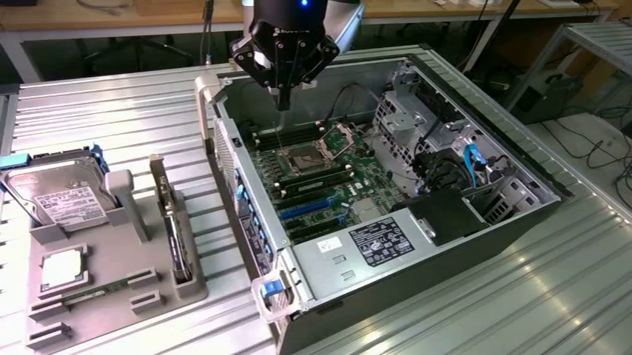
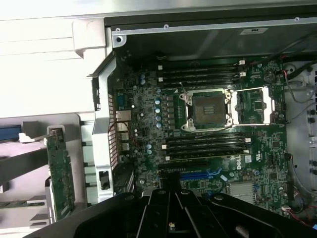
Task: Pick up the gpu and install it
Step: 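Reach for the gpu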
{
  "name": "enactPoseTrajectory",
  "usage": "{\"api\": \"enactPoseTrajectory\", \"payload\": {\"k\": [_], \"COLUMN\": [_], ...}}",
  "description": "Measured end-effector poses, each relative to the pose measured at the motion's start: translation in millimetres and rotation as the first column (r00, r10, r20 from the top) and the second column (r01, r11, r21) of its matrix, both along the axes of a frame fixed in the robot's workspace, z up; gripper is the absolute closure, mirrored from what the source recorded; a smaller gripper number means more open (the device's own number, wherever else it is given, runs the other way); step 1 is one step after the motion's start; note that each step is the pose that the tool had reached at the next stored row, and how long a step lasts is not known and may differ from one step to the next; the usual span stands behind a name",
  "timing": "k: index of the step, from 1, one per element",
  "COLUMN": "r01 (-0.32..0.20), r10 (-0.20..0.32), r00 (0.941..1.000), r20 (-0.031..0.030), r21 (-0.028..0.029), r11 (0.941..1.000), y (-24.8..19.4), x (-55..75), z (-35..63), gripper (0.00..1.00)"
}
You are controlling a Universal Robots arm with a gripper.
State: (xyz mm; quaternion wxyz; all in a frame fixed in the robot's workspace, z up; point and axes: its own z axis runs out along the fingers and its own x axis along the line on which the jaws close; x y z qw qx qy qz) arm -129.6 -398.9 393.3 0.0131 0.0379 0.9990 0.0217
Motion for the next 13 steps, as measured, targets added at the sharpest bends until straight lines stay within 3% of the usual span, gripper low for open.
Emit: {"api": "enactPoseTrajectory", "payload": {"k": [13], "r01": [0.0], "r10": [0.0], "r00": [1.0], "r20": [-0.0001], "r21": [-0.0001], "r11": [1.0], "y": [-0.1], "x": [-7.8], "z": [0.0], "gripper": [0.89]}}
